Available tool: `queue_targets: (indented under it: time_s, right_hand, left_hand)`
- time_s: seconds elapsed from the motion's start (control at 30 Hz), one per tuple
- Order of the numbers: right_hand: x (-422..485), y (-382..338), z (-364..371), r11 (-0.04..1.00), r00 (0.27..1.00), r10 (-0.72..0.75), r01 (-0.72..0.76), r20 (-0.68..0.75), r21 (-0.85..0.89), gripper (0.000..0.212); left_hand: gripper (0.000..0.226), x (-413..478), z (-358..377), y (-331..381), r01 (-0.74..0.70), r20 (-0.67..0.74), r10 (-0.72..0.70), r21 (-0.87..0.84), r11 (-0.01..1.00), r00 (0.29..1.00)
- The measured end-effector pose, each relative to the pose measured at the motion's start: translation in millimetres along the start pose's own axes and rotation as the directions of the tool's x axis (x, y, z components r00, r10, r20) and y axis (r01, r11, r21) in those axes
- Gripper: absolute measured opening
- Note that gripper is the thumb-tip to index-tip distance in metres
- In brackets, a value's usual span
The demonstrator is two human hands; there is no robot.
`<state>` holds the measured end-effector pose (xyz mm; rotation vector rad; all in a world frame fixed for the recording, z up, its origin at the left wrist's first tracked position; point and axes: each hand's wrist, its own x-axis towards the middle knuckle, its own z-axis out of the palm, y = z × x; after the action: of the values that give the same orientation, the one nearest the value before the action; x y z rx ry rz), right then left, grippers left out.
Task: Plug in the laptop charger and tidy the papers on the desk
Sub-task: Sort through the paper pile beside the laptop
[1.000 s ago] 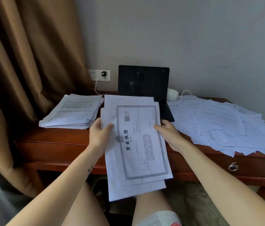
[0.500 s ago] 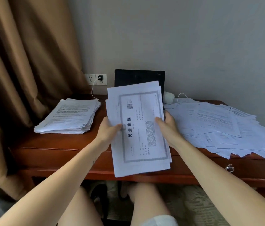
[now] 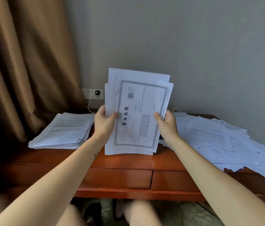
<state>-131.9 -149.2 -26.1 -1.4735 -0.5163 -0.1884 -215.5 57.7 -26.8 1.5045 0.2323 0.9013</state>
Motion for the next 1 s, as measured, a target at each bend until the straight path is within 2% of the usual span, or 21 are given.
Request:
queue_targets:
  time_s: [0.17, 0.33, 0.5, 0.6, 0.73, 0.87, 1.0]
  right_hand:
    - [-3, 20, 0, 0.997, 0.994, 0.082, -0.082, 0.074, 0.000, 0.020]
    - [-2, 35, 7, 0.989, 0.986, 0.129, -0.121, 0.103, -0.081, 0.029]
    - [-5, 42, 5, 0.979, 0.993, 0.117, -0.113, 0.011, -0.172, 0.029]
    - [-5, 44, -8, 0.970, 0.991, 0.131, -0.130, -0.010, -0.203, 0.028]
    - [-5, 55, -37, 0.932, 0.979, 0.198, -0.204, -0.049, -0.299, 0.027]
    - [-8, 68, -74, 0.884, 0.966, 0.255, -0.249, -0.037, -0.396, 0.022]
    - [-17, 76, -118, 0.833, 0.970, 0.234, -0.234, -0.064, -0.502, 0.027]
  left_hand:
    - [0.027, -12, -1, -23, 0.056, -0.060, -0.058, -0.024, 0.998, 0.997]
    - [0.031, -13, -1, -40, 0.117, 0.020, -0.117, -0.006, 0.993, 0.993]
    - [0.011, -15, -7, -62, 0.109, 0.020, -0.113, 0.128, 0.986, 0.993]
    - [0.017, -19, -4, -68, 0.135, 0.128, -0.160, 0.182, 0.974, 0.979]
    - [0.026, -28, 18, -80, 0.199, 0.295, -0.255, 0.209, 0.957, 0.921]
    - [0.018, -33, 45, -100, 0.113, 0.335, -0.199, 0.258, 0.960, 0.921]
    - [0.017, -29, 71, -114, 0.074, 0.322, -0.166, 0.279, 0.958, 0.932]
